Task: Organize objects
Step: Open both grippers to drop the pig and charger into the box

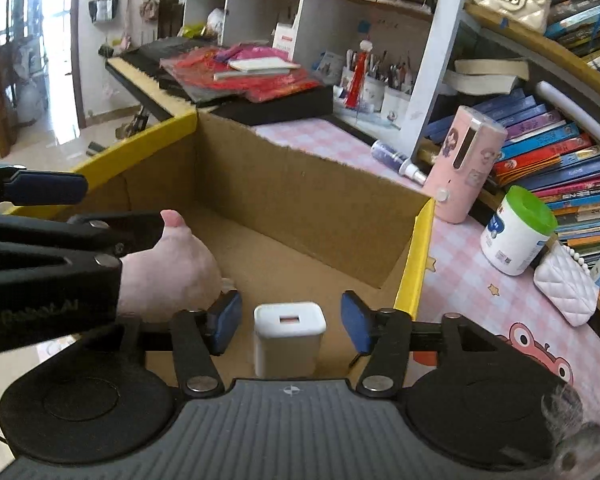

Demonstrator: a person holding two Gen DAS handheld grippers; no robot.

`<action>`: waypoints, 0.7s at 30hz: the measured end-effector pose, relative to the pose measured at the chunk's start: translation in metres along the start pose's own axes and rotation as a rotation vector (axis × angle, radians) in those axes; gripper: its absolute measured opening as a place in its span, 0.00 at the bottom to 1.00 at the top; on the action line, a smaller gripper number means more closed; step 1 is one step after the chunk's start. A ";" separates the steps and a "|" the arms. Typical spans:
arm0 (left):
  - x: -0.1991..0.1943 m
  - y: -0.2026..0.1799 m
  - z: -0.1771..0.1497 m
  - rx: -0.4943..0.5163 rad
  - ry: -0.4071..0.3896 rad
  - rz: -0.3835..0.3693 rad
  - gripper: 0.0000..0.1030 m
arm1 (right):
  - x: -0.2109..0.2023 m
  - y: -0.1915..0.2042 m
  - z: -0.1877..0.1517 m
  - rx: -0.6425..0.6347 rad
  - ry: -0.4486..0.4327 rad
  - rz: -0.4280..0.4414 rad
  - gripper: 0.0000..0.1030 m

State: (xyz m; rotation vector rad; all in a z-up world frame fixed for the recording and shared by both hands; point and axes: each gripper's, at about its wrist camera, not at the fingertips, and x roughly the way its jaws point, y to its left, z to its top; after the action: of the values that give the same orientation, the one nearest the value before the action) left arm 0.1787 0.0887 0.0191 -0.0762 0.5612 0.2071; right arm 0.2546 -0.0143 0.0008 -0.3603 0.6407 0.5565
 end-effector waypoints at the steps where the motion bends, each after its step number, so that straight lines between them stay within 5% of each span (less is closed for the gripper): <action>1: -0.004 0.001 0.001 -0.010 -0.009 0.004 0.62 | -0.004 0.001 0.000 0.000 -0.011 -0.006 0.54; 12: -0.053 0.019 -0.004 -0.076 -0.103 0.048 0.75 | -0.063 0.010 -0.009 0.088 -0.105 -0.094 0.60; 21: -0.079 0.027 -0.031 -0.062 -0.072 0.056 0.78 | -0.101 0.021 -0.034 0.177 -0.106 -0.200 0.62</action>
State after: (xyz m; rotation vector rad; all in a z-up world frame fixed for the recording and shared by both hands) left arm 0.0916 0.0975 0.0352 -0.1132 0.4855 0.2813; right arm 0.1595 -0.0514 0.0370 -0.2236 0.5403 0.3222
